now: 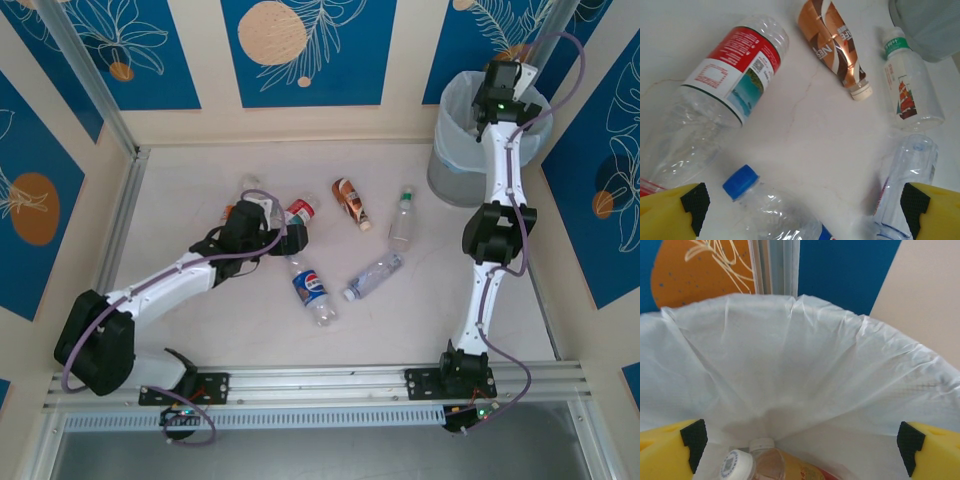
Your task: Put the plastic bottles in the bin
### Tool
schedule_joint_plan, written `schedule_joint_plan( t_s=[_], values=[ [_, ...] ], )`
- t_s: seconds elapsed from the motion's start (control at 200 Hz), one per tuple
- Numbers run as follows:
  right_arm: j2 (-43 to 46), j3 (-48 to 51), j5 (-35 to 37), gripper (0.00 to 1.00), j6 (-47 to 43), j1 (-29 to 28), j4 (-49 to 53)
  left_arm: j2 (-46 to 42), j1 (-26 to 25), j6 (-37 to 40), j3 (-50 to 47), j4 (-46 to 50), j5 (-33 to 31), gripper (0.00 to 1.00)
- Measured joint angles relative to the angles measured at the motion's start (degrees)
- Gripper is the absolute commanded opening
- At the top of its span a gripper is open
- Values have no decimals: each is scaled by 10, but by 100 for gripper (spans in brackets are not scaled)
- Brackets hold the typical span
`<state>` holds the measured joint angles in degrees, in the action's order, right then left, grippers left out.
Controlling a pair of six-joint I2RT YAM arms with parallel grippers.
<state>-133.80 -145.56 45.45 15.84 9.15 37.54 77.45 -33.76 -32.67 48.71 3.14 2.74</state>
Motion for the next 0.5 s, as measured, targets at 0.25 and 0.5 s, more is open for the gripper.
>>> schedule_joint_plan(
  t_s=[0.25,0.5],
  values=[
    [21,41,-20,99,31,0,-3,-11,10,0,0,28,-41,99],
    [73,137,-53,99,74,0,-29,-20,61,26,3,82,-74,99]
  ],
)
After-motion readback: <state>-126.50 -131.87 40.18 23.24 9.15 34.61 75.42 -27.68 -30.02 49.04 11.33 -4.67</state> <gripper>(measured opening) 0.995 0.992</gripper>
